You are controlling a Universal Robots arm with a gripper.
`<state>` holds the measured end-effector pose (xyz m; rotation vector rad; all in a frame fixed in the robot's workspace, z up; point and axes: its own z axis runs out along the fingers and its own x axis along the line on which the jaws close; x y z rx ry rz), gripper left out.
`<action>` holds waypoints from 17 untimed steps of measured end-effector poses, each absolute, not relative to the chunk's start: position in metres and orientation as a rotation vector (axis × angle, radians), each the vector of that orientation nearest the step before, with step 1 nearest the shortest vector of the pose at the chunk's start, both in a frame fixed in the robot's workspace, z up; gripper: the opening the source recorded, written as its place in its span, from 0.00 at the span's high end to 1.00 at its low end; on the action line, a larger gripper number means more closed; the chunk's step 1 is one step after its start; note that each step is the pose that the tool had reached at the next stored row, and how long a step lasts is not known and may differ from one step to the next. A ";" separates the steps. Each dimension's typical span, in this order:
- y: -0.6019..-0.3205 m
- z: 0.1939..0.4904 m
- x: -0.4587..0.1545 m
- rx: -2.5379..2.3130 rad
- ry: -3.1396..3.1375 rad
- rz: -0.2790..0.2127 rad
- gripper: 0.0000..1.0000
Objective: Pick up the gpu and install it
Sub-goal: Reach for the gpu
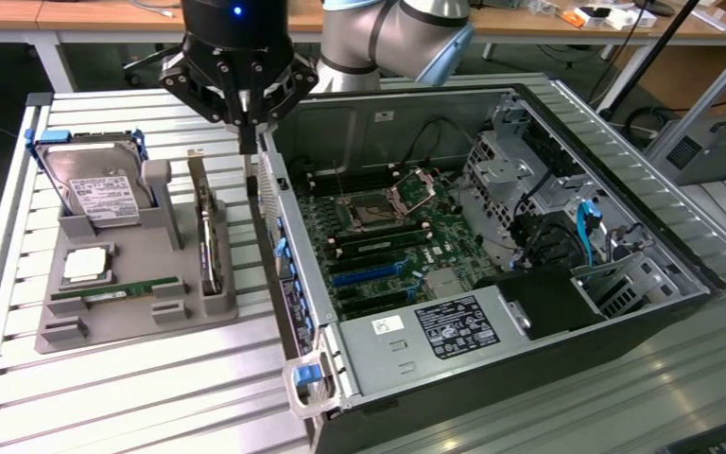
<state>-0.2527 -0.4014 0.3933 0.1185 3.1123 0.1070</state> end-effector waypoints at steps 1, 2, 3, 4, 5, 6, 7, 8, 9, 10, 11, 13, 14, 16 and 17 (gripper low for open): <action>-0.401 0.393 -0.253 0.119 3.112 0.107 0.89; -0.401 0.393 -0.253 0.119 3.112 0.107 0.89; -0.401 0.393 -0.254 0.119 3.112 0.107 0.89; -0.402 0.393 -0.254 0.118 3.112 0.107 0.89; -0.402 0.393 -0.255 0.119 3.112 0.107 0.89; -0.402 0.393 -0.255 0.119 3.112 0.107 0.89; -0.402 0.393 -0.256 0.119 3.112 0.107 0.89; -0.402 0.393 -0.256 0.119 3.112 0.107 0.89; -0.402 0.393 -0.257 0.119 3.112 0.107 0.89; -0.402 0.393 -0.257 0.119 3.112 0.107 0.89; -0.402 0.393 -0.258 0.119 3.112 0.107 0.89; -0.402 0.393 -0.259 0.118 3.112 0.107 0.89; -0.402 0.393 -0.260 0.118 3.112 0.107 0.89; -0.402 0.393 -0.261 0.118 3.112 0.107 0.89; -0.402 0.393 -0.262 0.118 3.112 0.107 0.89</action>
